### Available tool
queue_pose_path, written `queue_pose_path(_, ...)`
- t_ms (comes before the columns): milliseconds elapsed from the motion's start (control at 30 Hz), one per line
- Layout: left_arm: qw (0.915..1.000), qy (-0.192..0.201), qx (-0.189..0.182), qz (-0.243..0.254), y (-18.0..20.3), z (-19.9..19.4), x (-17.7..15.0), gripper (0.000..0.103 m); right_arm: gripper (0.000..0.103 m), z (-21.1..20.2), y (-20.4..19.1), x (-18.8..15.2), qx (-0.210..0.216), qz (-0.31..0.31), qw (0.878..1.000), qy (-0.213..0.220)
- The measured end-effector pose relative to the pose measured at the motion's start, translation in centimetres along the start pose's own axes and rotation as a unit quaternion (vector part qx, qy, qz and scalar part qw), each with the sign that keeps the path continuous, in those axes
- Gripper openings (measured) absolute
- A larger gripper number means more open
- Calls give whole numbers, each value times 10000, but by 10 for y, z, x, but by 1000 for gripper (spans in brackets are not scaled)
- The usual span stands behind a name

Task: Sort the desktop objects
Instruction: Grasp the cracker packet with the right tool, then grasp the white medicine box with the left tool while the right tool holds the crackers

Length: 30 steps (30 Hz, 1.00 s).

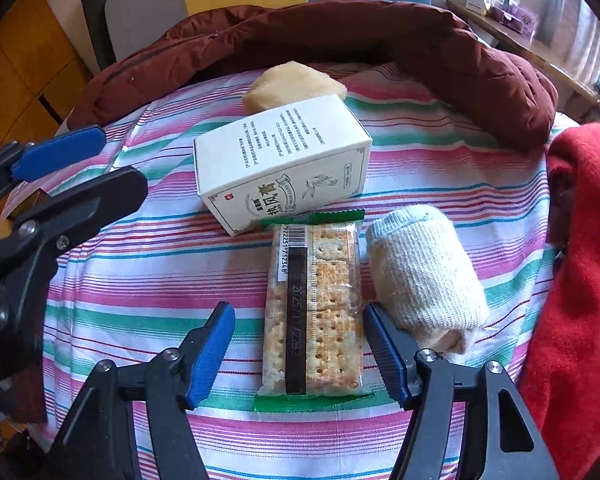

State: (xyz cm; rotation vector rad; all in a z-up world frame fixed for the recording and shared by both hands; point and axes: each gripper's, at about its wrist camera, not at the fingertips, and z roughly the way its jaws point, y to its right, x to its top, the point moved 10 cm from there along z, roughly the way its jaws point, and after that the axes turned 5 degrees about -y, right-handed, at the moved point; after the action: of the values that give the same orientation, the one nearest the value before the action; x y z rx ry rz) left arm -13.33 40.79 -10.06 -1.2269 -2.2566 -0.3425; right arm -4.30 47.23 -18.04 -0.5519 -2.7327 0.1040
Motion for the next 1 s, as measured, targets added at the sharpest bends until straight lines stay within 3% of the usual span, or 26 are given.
queue_pose_path(133, 9998, -43, -157, -85, -1, 5, 6, 60, 68, 3, 1, -4, 128, 113, 9998, -97)
queue_pose_path(267, 9999, 23, -148, -29, -1, 9, 15, 60, 68, 8, 11, -8, -48, 258, 9994, -219)
queue_pose_path(733, 9929, -207, -168, 1156, 26, 48, 25, 58, 68, 6, 14, -9, -48, 309, 9994, -157)
queue_pose_path(1000, 9880, -364, -364, 1456, 35, 67, 26, 59, 68, 5, 14, -12, -42, 318, 9994, -144)
